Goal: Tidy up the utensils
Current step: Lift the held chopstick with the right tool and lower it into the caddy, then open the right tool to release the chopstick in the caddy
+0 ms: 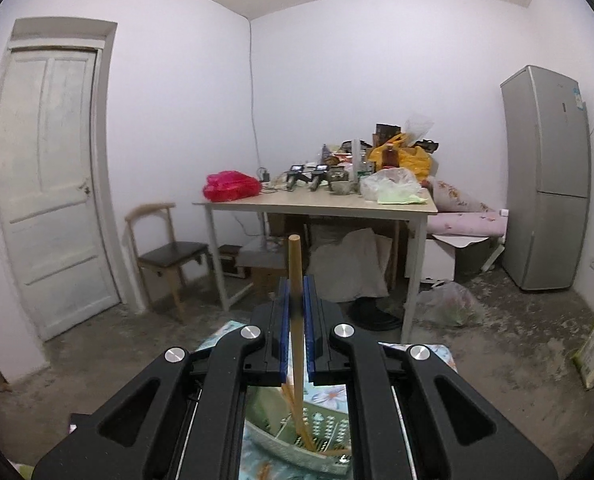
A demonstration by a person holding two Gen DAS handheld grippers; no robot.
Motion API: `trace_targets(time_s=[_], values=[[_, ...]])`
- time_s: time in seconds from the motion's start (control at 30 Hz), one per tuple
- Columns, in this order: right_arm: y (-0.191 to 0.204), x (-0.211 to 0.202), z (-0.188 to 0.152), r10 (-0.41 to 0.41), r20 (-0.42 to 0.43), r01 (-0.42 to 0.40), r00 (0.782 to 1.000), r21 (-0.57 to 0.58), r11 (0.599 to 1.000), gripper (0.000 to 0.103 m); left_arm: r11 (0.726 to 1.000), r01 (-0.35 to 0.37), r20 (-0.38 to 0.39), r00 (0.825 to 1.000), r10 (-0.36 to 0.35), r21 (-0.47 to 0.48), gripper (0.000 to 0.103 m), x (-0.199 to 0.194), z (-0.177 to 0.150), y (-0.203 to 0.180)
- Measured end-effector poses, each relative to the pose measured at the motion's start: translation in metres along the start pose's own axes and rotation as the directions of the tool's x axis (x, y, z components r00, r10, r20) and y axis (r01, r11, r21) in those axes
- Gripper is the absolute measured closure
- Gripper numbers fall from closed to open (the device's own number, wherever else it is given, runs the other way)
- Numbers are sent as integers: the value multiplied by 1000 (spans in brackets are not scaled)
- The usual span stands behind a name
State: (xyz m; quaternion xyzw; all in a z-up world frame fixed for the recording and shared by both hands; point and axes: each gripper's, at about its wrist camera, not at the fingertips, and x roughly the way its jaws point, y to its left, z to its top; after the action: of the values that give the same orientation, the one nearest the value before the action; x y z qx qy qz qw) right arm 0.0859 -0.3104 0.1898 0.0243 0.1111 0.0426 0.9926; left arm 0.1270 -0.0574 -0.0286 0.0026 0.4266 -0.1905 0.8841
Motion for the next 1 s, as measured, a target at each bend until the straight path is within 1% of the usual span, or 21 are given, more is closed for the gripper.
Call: trace_targets(time_s=[0.1,0.17,0.2,0.27,0.33,0.37,0.43,0.5,0.57,0.67,0.77,0.83,0.9,0.97,1.0], values=[[0,21,-16,-54,-18,53,998,-29,998,96,1000,-1,2,1000,1,1,43,-1,0,-1],[0,33,-28,-68,-42,66,997,-44,997,96,1000,-1,3,1000,1,1,43,-1,0,-1],[-1,42,-36,-76,-68,72,995,-52,996,96,1000,-1,2,1000,1,1,43,-1,0,-2],[-3,53,-45,-81,-118,76,990,-46,996,95,1000,-2,1,1000,2,1,42,-1,0,-1],[-9,53,-50,-62,-143,60,988,-14,998,93,1000,-6,-1,1000,6,3,41,-1,0,-1],[-13,49,-50,-42,-139,44,989,11,999,84,1000,-7,-1,1000,7,3,40,-1,0,-1],[-19,35,-47,-17,-101,21,995,46,999,72,1000,-9,-4,1000,9,3,40,0,0,-2],[-21,15,-41,-1,-55,4,998,64,998,71,1000,-9,-7,1000,9,2,39,0,0,-1],[-23,-6,-39,9,-6,-8,1000,76,997,67,1000,-10,-9,1000,10,0,38,1,0,-1],[-25,-43,-37,43,68,-49,997,98,994,66,1000,-9,-15,1000,9,2,37,4,0,-1],[-22,-70,-42,77,101,-87,992,101,991,64,1000,-12,-23,1000,12,7,36,7,0,-1],[-20,-83,-50,103,96,-112,990,103,988,64,1000,-17,-29,999,17,15,35,9,-1,-3],[-17,-89,-63,129,62,-135,990,115,984,64,999,-25,-36,999,26,24,35,12,-1,-4],[-13,-84,-83,161,-8,-158,987,152,976,64,999,-37,-45,998,39,35,33,14,-2,-6],[-11,-77,-99,176,-67,-162,982,178,971,64,998,-44,-50,998,46,41,33,16,-2,-7]])
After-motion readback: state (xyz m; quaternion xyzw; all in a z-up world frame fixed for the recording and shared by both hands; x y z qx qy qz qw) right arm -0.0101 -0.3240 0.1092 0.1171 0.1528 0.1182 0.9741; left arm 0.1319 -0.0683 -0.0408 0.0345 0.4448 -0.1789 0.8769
